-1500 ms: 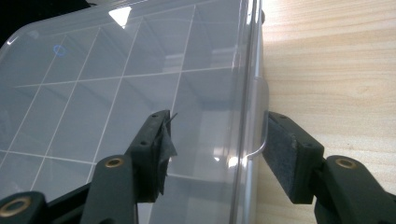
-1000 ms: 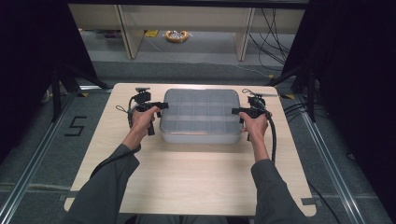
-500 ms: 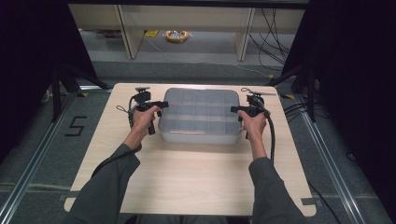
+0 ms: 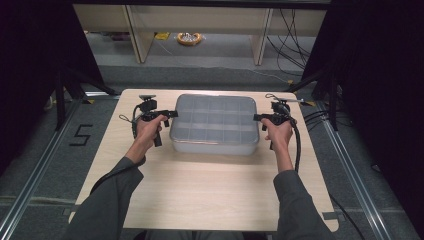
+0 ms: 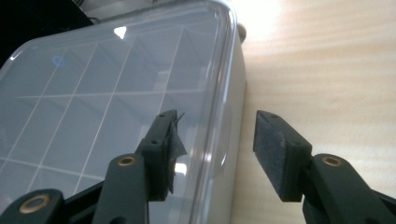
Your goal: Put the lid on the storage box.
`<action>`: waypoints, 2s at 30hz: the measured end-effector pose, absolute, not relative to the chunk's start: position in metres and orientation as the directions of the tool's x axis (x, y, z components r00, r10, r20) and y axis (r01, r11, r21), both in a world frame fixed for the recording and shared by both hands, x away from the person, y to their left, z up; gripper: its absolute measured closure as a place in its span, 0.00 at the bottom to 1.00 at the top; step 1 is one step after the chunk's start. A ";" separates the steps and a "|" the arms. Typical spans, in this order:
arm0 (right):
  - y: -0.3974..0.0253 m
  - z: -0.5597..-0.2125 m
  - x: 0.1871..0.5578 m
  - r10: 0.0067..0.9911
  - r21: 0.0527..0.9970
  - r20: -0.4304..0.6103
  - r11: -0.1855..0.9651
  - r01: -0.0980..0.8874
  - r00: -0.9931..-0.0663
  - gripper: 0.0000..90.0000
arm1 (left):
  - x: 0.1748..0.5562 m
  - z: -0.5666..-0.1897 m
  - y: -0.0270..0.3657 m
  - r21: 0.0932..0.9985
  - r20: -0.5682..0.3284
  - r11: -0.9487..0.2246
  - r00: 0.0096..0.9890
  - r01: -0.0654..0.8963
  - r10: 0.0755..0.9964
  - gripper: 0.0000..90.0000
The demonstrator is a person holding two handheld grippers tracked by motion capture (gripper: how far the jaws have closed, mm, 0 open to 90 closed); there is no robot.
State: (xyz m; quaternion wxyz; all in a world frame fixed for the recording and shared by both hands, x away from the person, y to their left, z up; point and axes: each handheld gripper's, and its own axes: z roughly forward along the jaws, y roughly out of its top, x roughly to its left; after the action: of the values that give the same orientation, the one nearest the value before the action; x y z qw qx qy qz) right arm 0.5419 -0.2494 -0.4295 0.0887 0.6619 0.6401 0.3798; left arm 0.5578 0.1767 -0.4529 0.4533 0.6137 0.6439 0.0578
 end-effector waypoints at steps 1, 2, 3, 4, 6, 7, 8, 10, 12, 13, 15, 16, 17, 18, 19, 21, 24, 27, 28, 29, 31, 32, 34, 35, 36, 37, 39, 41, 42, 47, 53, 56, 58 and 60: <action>-0.251 -0.432 0.540 0.901 0.592 0.419 -0.176 0.786 -0.114 0.57 | 0.557 -0.454 0.177 0.624 -0.521 0.244 0.163 0.742 0.838 0.58; -0.252 -0.434 0.540 0.899 0.589 0.423 -0.173 0.790 -0.118 0.58 | 0.556 -0.455 0.178 0.606 -0.548 0.258 0.160 0.752 0.821 0.59; -0.251 -0.435 0.540 0.889 0.571 0.446 -0.194 0.797 -0.104 0.58 | 0.555 -0.456 0.178 0.599 -0.554 0.254 0.164 0.759 0.817 0.60; -0.250 -0.436 0.540 0.888 0.573 0.450 -0.201 0.794 -0.100 0.59 | 0.555 -0.456 0.179 0.598 -0.558 0.253 0.169 0.761 0.812 0.61; -0.250 -0.437 0.541 0.884 0.572 0.457 -0.204 0.795 -0.101 0.60 | 0.555 -0.456 0.178 0.598 -0.567 0.259 0.173 0.758 0.805 0.63; -0.247 -0.437 0.540 0.874 0.561 0.474 -0.211 0.800 -0.102 0.62 | 0.555 -0.456 0.177 0.595 -0.576 0.261 0.176 0.760 0.799 0.66; -0.246 -0.438 0.541 0.870 0.566 0.481 -0.215 0.796 -0.107 0.62 | 0.556 -0.457 0.175 0.593 -0.579 0.263 0.177 0.761 0.796 0.65; -0.243 -0.437 0.542 0.878 0.571 0.470 -0.223 0.790 -0.091 0.62 | 0.556 -0.457 0.173 0.597 -0.573 0.267 0.169 0.757 0.802 0.65; -0.239 -0.435 0.542 0.863 0.533 0.503 -0.264 0.804 -0.050 0.61 | 0.556 -0.457 0.172 0.599 -0.577 0.274 0.169 0.752 0.799 0.66; -0.241 -0.437 0.544 0.877 0.566 0.474 -0.238 0.789 -0.075 0.61 | 0.556 -0.456 0.171 0.608 -0.563 0.265 0.172 0.748 0.808 0.66; -0.238 -0.436 0.544 0.868 0.538 0.495 -0.273 0.797 -0.037 0.61 | 0.557 -0.455 0.169 0.600 -0.570 0.282 0.153 0.748 0.807 0.66; -0.239 -0.437 0.546 0.870 0.548 0.491 -0.269 0.792 -0.044 0.61 | 0.557 -0.454 0.168 0.605 -0.564 0.279 0.154 0.746 0.811 0.66; -0.237 -0.436 0.547 0.865 0.531 0.501 -0.288 0.797 -0.021 0.61 | 0.559 -0.455 0.169 0.606 -0.563 0.273 0.160 0.747 0.810 0.65; -0.237 -0.436 0.547 0.865 0.531 0.501 -0.288 0.797 -0.021 0.61 | 0.559 -0.455 0.169 0.606 -0.563 0.273 0.160 0.747 0.810 0.65; -0.241 -0.440 0.551 0.894 0.605 0.440 -0.225 0.764 -0.085 0.61 | 0.560 -0.456 0.168 0.604 -0.564 0.281 0.150 0.746 0.812 0.65; -0.236 -0.437 0.550 0.879 0.565 0.474 -0.265 0.781 -0.045 0.60 | 0.559 -0.457 0.167 0.611 -0.553 0.270 0.158 0.744 0.818 0.64; -0.238 -0.438 0.550 0.895 0.593 0.441 -0.231 0.771 -0.071 0.60 | 0.557 -0.456 0.169 0.615 -0.545 0.256 0.167 0.746 0.822 0.63; -0.238 -0.439 0.547 0.893 0.590 0.443 -0.226 0.775 -0.076 0.60 | 0.555 -0.456 0.169 0.621 -0.542 0.249 0.177 0.743 0.821 0.64; -0.239 -0.442 0.546 0.887 0.597 0.455 -0.233 0.768 -0.084 0.61 | 0.555 -0.456 0.169 0.621 -0.544 0.256 0.172 0.741 0.821 0.64; -0.239 -0.442 0.545 0.876 0.583 0.478 -0.258 0.771 -0.069 0.61 | 0.555 -0.456 0.169 0.621 -0.544 0.256 0.172 0.741 0.821 0.64; -0.240 -0.442 0.545 0.870 0.584 0.487 -0.260 0.769 -0.076 0.61 | 0.555 -0.456 0.169 0.624 -0.533 0.239 0.181 0.744 0.827 0.63; -0.240 -0.441 0.544 0.871 0.586 0.484 -0.253 0.770 -0.082 0.61 | 0.554 -0.456 0.169 0.623 -0.533 0.239 0.181 0.745 0.827 0.63; -0.240 -0.442 0.546 0.884 0.607 0.458 -0.235 0.759 -0.093 0.60 | 0.554 -0.457 0.170 0.617 -0.548 0.256 0.174 0.744 0.818 0.63; -0.240 -0.442 0.546 0.884 0.607 0.458 -0.235 0.759 -0.093 0.60 | 0.554 -0.457 0.170 0.617 -0.548 0.256 0.174 0.744 0.818 0.63; -0.239 -0.442 0.546 0.884 0.612 0.458 -0.237 0.755 -0.094 0.60 | 0.554 -0.457 0.170 0.615 -0.551 0.256 0.175 0.746 0.816 0.63; -0.236 -0.440 0.546 0.856 0.567 0.513 -0.282 0.774 -0.064 0.59 | 0.554 -0.457 0.170 0.613 -0.552 0.253 0.177 0.748 0.814 0.62; -0.238 -0.442 0.548 0.881 0.604 0.466 -0.247 0.758 -0.084 0.59 | 0.553 -0.457 0.171 0.611 -0.549 0.253 0.171 0.750 0.818 0.62; -0.241 -0.442 0.548 0.893 0.631 0.439 -0.224 0.742 -0.104 0.59 | 0.552 -0.457 0.172 0.606 -0.553 0.258 0.165 0.753 0.817 0.58; -0.240 -0.440 0.547 0.880 0.605 0.471 -0.268 0.750 -0.066 0.59 | 0.552 -0.457 0.173 0.606 -0.553 0.260 0.164 0.751 0.817 0.58; -0.249 -0.431 0.542 0.886 0.632 0.459 -0.268 0.728 -0.072 0.56 | 0.551 -0.456 0.183 0.607 -0.573 0.286 0.160 0.741 0.804 0.53; -0.259 -0.418 0.530 0.905 0.681 0.401 -0.191 0.707 -0.143 0.53 | 0.541 -0.447 0.193 0.626 -0.584 0.282 0.197 0.727 0.788 0.48; -0.259 -0.413 0.525 0.910 0.703 0.372 -0.146 0.696 -0.185 0.53 | 0.532 -0.442 0.195 0.643 -0.566 0.260 0.218 0.720 0.795 0.46; -0.258 -0.409 0.520 0.904 0.713 0.362 -0.111 0.692 -0.228 0.52 | 0.524 -0.437 0.197 0.659 -0.555 0.232 0.254 0.716 0.792 0.45; -0.256 -0.409 0.517 0.905 0.723 0.351 -0.099 0.684 -0.240 0.51 | 0.518 -0.435 0.198 0.663 -0.542 0.212 0.266 0.718 0.797 0.44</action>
State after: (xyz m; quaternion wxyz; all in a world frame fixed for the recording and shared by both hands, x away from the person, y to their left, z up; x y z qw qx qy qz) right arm 0.5169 -0.2559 -0.4092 0.1284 0.6029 0.6589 0.4312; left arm 0.5177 0.1981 -0.4348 0.4905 0.6263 0.6046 0.0405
